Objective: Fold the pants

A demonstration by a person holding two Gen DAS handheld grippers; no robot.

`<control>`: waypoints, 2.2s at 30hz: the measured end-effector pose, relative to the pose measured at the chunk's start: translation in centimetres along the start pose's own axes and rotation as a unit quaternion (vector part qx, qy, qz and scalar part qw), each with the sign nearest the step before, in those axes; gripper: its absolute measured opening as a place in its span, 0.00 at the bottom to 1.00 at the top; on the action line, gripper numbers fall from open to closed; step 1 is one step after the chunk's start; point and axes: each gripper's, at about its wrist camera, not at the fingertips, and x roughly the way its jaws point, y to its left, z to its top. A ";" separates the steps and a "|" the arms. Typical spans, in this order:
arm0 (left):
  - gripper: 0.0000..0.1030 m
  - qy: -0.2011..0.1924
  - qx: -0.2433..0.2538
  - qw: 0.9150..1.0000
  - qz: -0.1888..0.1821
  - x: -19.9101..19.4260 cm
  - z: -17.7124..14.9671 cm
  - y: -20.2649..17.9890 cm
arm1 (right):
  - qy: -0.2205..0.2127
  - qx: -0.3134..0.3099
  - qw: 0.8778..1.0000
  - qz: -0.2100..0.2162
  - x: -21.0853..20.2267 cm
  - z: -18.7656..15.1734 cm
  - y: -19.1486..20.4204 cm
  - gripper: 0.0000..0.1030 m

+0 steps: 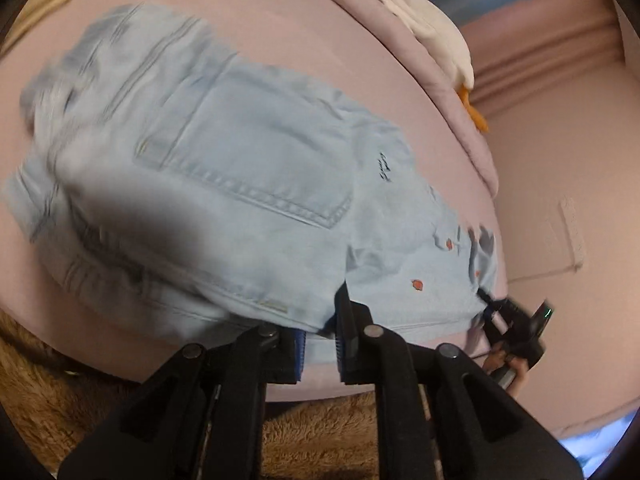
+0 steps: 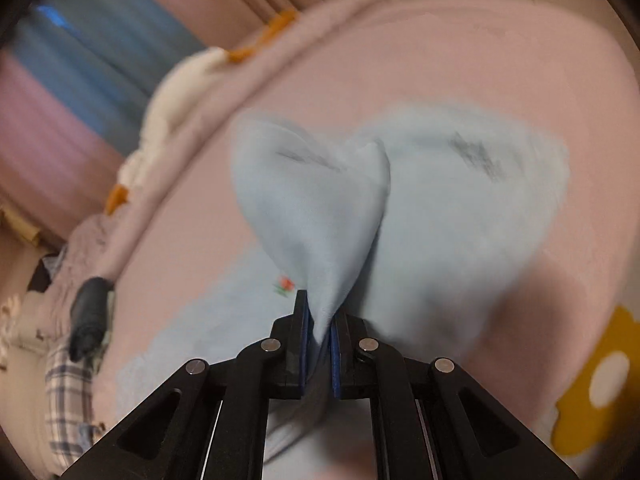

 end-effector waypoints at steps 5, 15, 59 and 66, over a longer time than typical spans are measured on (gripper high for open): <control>0.46 -0.055 -0.007 0.998 0.023 -1.9 1.2 -0.2 | 0.010 -0.006 1.000 0.020 0.2 1.3 0.3 0.15; 0.29 -0.124 -0.050 0.988 0.072 -4.5 5.0 4.8 | 0.020 0.004 0.998 0.058 1.8 4.9 0.7 0.40; 0.11 -0.095 0.020 0.988 0.120 -6.2 3.6 3.5 | -0.128 0.051 0.990 -0.016 -7.4 6.4 -6.5 0.07; 0.13 -0.053 0.027 0.988 0.146 -4.5 2.1 4.8 | -0.071 0.045 0.988 -0.129 -3.4 5.9 -8.4 0.06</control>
